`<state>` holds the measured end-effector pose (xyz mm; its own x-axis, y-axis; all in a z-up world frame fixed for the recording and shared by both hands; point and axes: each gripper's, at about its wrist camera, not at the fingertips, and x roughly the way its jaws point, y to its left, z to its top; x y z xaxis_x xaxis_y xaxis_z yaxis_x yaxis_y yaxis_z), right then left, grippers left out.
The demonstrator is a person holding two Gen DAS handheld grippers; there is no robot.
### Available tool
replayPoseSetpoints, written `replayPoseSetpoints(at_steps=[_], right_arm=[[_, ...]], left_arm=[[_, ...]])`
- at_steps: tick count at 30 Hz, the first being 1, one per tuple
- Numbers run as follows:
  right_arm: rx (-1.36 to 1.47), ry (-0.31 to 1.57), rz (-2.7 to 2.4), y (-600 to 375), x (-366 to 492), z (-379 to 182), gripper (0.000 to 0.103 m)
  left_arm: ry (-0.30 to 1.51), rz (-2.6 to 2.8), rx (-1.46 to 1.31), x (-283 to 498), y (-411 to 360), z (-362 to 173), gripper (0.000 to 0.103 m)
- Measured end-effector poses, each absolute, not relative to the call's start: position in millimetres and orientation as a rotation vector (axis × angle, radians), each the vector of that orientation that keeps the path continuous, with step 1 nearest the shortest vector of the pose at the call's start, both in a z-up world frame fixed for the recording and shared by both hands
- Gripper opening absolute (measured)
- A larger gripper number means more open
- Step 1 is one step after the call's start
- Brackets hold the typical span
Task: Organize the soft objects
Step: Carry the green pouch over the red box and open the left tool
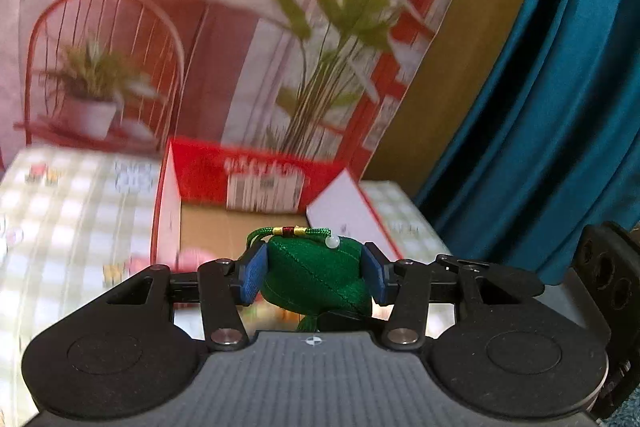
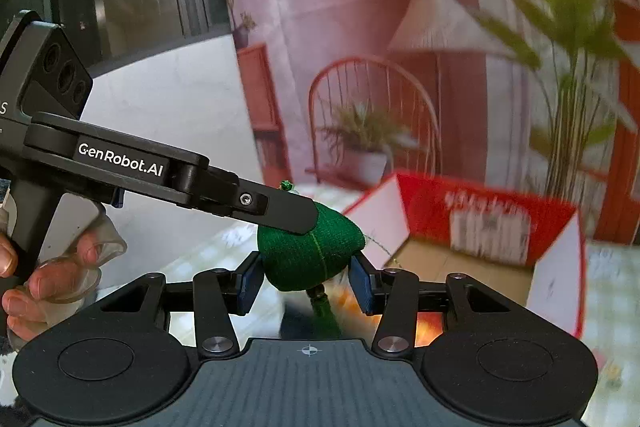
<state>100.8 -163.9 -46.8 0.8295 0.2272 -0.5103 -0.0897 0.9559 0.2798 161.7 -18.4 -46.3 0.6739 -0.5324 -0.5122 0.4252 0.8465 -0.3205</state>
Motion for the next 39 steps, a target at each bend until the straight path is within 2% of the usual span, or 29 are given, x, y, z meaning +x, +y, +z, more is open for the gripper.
replayPoseSetpoints(at_steps=[8,14,29,39], right_arm=[[0.157,0.451,0.137,-177.4,141.2,-7.4,0.043],[0.128,0.412,0.130,-192.7,174.4,-3.4,0.043],[0.175,0.621,0.120,-207.3,225.4,-94.5,0.044],[0.278,0.757,0.074,-214.2,232.3,-127.4,0.045]], left_arm=[[0.499,-0.549,-0.131,192.4,-27.4,4.9,0.053],[0.464,-0.531,-0.121,220.0,-34.4,11.8,0.054],[0.682,-0.496,-0.177,292.1,-28.2,-77.3,0.057],[0.780,-0.519,-0.175,308.4,-33.5,-109.6,0.058]])
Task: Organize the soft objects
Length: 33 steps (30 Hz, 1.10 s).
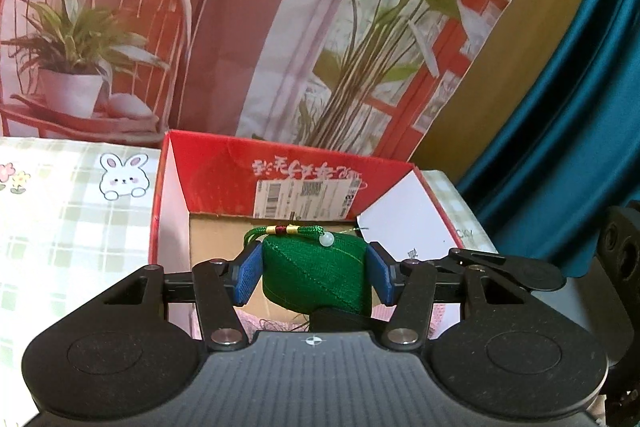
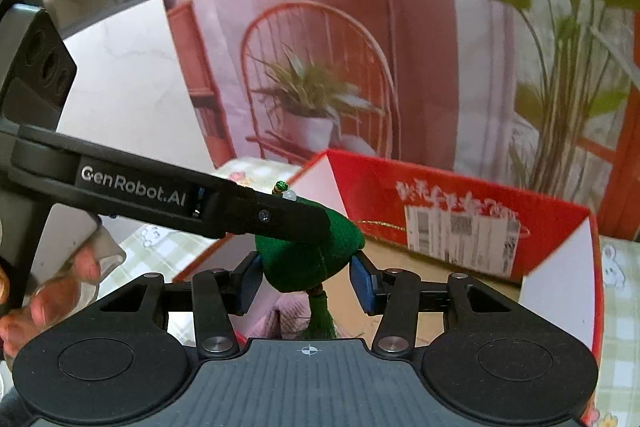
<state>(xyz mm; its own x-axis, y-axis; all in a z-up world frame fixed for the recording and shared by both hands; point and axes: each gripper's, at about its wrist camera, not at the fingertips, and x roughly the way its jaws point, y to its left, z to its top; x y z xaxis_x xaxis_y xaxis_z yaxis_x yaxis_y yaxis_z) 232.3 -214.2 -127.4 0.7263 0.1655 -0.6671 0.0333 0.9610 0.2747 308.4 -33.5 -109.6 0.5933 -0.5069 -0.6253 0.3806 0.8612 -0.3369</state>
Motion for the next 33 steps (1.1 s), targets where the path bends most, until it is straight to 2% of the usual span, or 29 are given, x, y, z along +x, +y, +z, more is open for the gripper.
replayPoseSetpoints(at_steps=[6,11,22,33], right_arm=[[0.274,0.789,0.034,-213.5,234.1,-130.9,0.045],[0.237,0.787,-0.071,-219.6,231.2,-127.5,0.053],[0.223,0.721,-0.047,-216.2,193.7,-107.1,0.053],[0.262,0.665,0.023,-188.1,137.2,-86.7,0.053]], left_arm=[[0.789,-0.522,-0.139,309.8,-43.0,-111.7,0.058],[0.787,-0.539,-0.127,304.7,-42.7,-109.8,0.060],[0.719,-0.501,-0.075,269.1,-23.6,-89.9,0.060],[0.711,-0.478,-0.072,201.4,10.0,-84.0,0.060]])
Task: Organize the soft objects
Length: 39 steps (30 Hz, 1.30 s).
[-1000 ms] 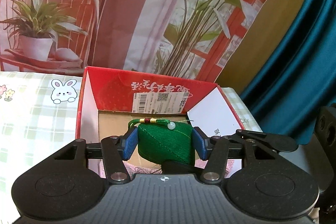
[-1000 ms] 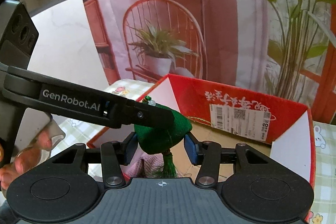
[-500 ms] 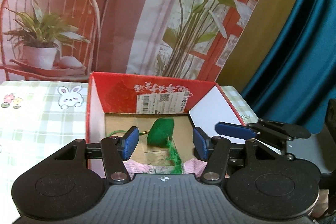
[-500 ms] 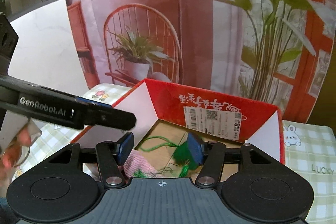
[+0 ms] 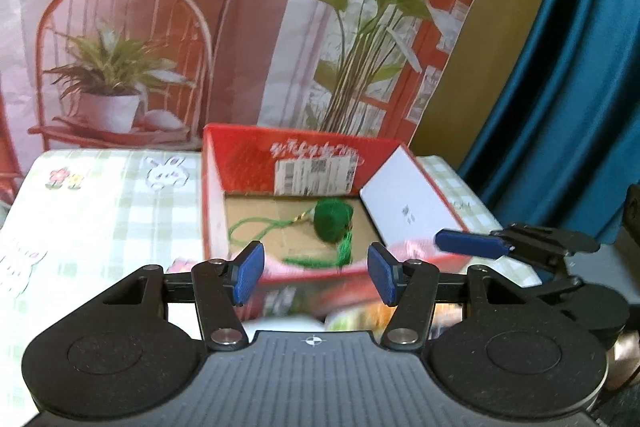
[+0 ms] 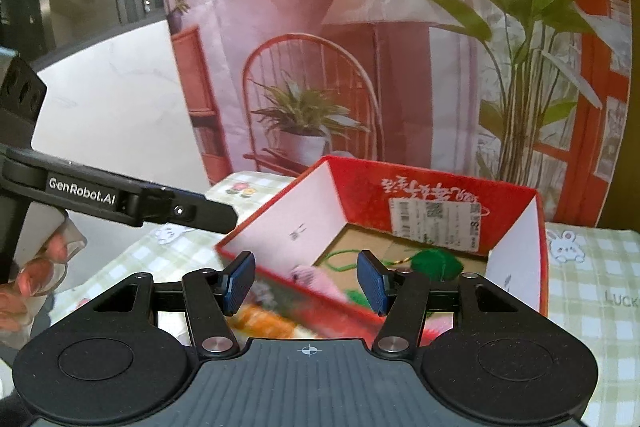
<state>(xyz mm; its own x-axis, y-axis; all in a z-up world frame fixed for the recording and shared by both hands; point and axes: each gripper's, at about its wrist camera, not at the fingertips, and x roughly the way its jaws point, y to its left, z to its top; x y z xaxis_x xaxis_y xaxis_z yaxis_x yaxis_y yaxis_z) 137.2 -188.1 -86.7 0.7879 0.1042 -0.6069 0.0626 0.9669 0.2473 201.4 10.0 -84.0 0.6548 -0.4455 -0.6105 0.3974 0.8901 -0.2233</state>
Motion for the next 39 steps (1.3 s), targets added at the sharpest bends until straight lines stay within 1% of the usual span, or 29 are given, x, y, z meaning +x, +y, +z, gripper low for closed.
replayPoseSetpoints(at_steps=[6,10,18,29,39], right_arm=[[0.271,0.665,0.042,-168.8,99.6,-85.5,0.053],[0.299,0.704,0.056,-158.6,76.0,-95.9,0.053],[0.366,0.787,0.010,-156.5,32.5,-122.4,0.053],[0.431,0.914,-0.020,-148.6,-2.8,-157.3,0.053],[0.481,1.012,-0.013,-143.1,2.8,-183.4,0.053]], left_arm=[[0.763,-0.429,-0.086,159.9,34.4,-104.3,0.063],[0.811,-0.401,-0.093,135.3,43.6,-126.1,0.065],[0.897,-0.309,-0.106,97.9,58.4,-167.6,0.066],[0.960,-0.228,-0.173,76.1,72.1,-198.3,0.066],[1.010,-0.223,-0.133,75.3,60.8,-213.5,0.066]])
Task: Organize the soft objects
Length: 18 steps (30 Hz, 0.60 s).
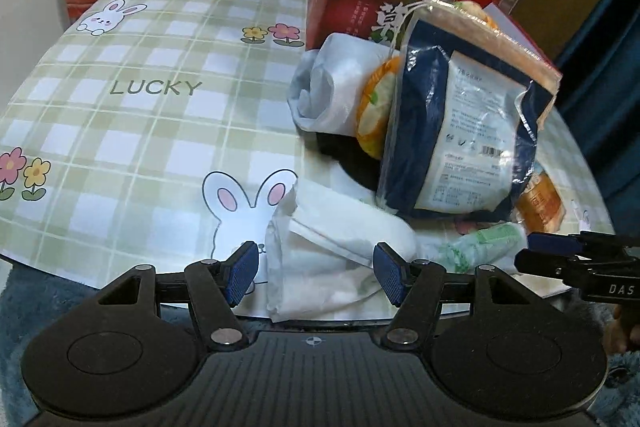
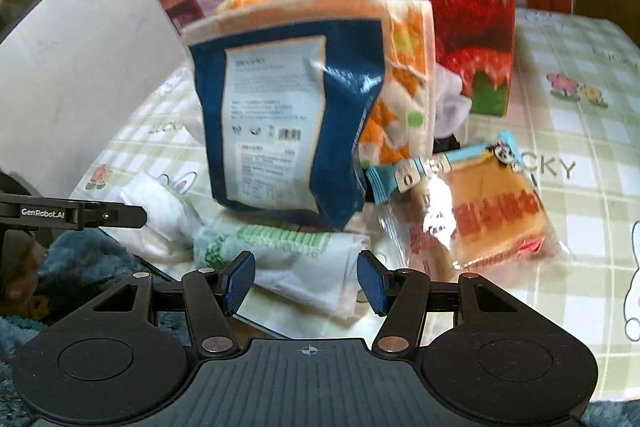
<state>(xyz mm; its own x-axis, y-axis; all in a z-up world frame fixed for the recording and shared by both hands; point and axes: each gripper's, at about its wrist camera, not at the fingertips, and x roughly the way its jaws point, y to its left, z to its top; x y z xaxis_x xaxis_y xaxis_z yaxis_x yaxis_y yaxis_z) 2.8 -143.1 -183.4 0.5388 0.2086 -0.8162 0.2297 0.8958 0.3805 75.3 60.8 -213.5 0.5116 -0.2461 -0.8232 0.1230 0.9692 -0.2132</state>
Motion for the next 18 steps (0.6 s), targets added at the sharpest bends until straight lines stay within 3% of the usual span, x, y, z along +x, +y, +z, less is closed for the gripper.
replayPoseSetpoints(at_steps=[15,18], right_arm=[[0.527,1.040,-0.036,-152.3,7.5,-205.2,0.053],[0.533,1.047,-0.026,-152.5,8.4,-207.9,0.049]], left_arm=[[1.002,-0.190,-0.103,82.6,59.3,-224.8,0.066],[0.998,-0.202,-0.106,83.9,59.1,-226.1,0.066]])
